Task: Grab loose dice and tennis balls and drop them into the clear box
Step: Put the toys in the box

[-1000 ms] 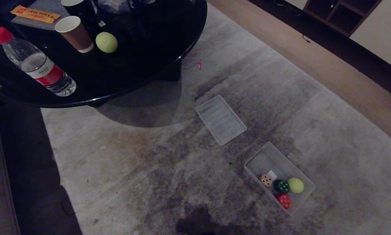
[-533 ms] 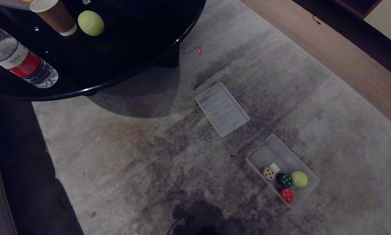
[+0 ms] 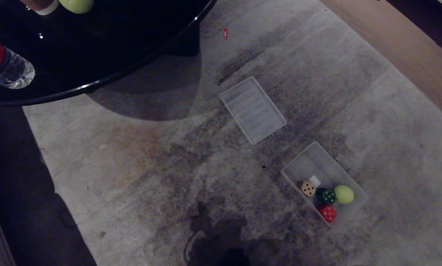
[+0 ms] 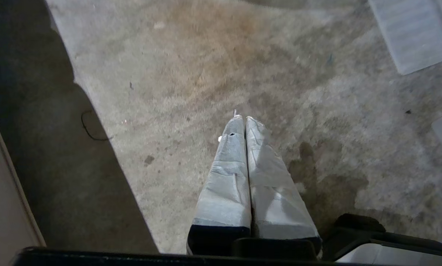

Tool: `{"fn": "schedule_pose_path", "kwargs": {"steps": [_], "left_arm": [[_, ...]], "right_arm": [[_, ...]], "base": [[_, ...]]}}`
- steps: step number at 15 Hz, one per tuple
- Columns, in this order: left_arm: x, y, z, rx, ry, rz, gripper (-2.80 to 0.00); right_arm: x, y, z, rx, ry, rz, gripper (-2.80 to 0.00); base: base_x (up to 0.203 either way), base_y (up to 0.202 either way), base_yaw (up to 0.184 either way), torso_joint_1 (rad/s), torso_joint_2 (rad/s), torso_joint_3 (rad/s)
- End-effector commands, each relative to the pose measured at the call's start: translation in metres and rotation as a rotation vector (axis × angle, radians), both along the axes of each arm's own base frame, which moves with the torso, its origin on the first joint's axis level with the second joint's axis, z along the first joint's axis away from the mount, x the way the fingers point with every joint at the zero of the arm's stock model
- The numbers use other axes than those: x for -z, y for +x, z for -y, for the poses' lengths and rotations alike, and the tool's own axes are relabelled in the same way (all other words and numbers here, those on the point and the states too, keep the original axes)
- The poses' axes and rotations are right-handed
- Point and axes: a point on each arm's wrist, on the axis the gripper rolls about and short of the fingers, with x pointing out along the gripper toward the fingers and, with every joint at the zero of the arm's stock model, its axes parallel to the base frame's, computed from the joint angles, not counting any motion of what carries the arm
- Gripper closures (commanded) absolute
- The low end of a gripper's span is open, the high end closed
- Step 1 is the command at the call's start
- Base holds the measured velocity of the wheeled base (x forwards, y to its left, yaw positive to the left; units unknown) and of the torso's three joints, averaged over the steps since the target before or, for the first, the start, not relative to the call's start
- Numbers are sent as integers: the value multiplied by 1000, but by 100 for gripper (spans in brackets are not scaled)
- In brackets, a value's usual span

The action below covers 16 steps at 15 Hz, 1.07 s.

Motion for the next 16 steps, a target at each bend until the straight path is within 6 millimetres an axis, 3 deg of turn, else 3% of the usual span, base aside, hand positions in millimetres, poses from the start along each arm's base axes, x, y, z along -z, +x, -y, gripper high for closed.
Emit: {"fn": "schedule_pose_path", "kwargs": {"steps": [1, 16], "left_arm": [[0, 0, 0, -1, -1, 0, 0], [0, 0, 0, -1, -1, 0, 0]], "right_arm": [[3, 1, 0, -2, -2, -8, 0], [2, 1, 0, -2, -7, -8, 0]], "base": [[0, 0, 0, 2, 4, -192], [0, 0, 0, 3, 4, -184]]}}
